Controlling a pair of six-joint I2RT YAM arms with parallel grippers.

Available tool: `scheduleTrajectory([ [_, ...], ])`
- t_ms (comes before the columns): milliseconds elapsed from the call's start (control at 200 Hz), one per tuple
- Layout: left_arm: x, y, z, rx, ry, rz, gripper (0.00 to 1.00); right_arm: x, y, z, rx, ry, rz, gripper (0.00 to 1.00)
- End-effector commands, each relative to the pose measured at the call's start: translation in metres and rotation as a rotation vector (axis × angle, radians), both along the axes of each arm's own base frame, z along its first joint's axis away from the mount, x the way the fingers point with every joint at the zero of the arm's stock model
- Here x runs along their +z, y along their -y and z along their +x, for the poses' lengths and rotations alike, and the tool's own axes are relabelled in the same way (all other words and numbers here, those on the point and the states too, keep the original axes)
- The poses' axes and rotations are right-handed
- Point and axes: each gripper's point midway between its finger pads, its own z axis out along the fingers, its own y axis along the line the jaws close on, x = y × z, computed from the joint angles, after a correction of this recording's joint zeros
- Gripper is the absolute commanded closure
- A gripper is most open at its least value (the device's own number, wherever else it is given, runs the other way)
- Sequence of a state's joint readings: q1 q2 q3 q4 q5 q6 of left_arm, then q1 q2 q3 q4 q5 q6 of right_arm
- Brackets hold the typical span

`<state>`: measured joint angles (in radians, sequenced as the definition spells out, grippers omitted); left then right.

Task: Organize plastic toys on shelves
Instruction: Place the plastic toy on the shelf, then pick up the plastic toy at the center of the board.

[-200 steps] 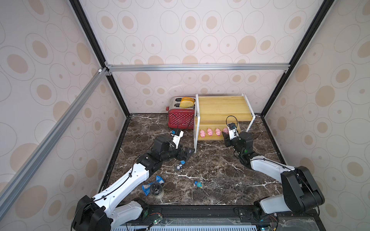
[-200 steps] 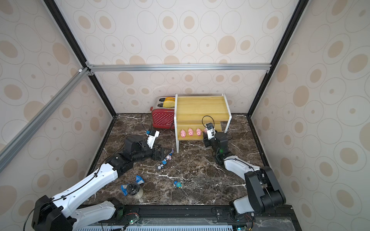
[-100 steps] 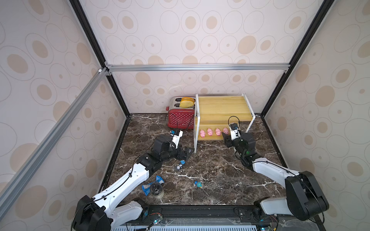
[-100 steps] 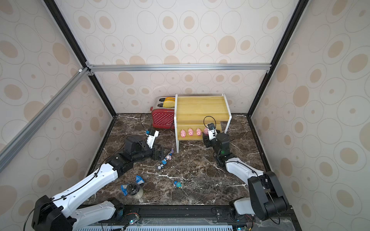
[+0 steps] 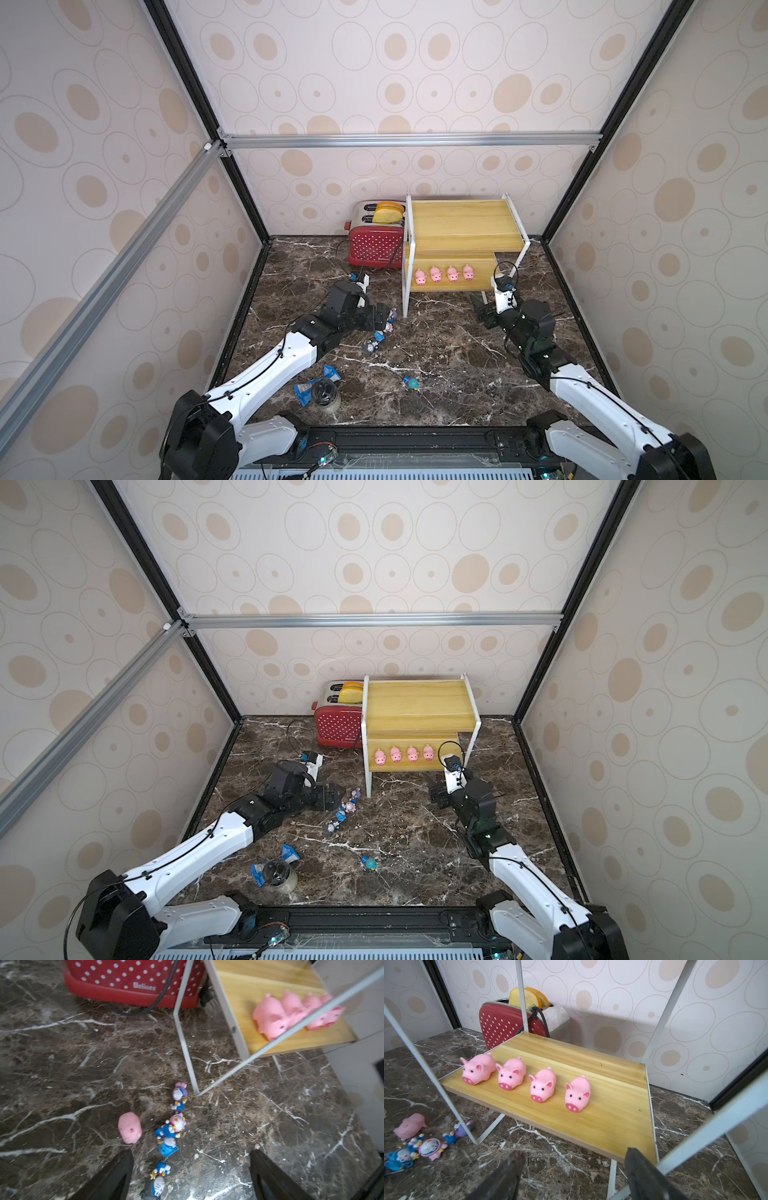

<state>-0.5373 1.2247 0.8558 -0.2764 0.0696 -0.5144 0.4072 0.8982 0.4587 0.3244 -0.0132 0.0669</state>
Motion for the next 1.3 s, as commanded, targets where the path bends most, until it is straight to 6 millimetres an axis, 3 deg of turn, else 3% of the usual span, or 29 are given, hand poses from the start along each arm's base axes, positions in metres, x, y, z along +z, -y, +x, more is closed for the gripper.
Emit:
scheduleTrajectory([
  [0,-0.023,-0.028,0.014,0.125,-0.087,0.062,0.21,-0.033,0.001,-0.024,0.032,-0.161,-0.009,0.2],
  [145,-0.057,-0.029,0.025,0.097,-0.202,0.109,0.35,-0.049,-0.009,-0.042,0.098,-0.23,0.018,0.2],
  [230,-0.079,-0.04,0.032,0.131,-0.274,0.081,0.44,-0.052,-0.018,-0.045,0.135,-0.247,0.032,0.2],
  [361,-0.099,-0.054,0.04,0.168,-0.344,-0.007,0.48,-0.056,-0.03,-0.047,0.173,-0.276,0.035,0.2],
  [696,-0.14,-0.043,0.034,0.141,-0.477,-0.042,0.6,-0.061,-0.041,-0.047,0.203,-0.278,0.029,0.2],
  [786,-0.14,-0.037,0.034,0.133,-0.486,-0.085,0.68,-0.064,-0.043,-0.047,0.208,-0.287,0.027,0.2],
  [992,-0.123,-0.028,0.034,0.111,-0.443,-0.158,1.0,-0.069,-0.048,-0.047,0.224,-0.312,0.021,0.19],
  [1142,-0.105,-0.031,0.028,0.086,-0.376,-0.139,1.0,-0.069,-0.058,-0.051,0.273,-0.349,0.021,0.19],
  [1292,-0.073,-0.025,0.018,0.005,-0.237,-0.058,1.0,-0.069,-0.058,-0.054,0.274,-0.388,0.023,0.19],
])
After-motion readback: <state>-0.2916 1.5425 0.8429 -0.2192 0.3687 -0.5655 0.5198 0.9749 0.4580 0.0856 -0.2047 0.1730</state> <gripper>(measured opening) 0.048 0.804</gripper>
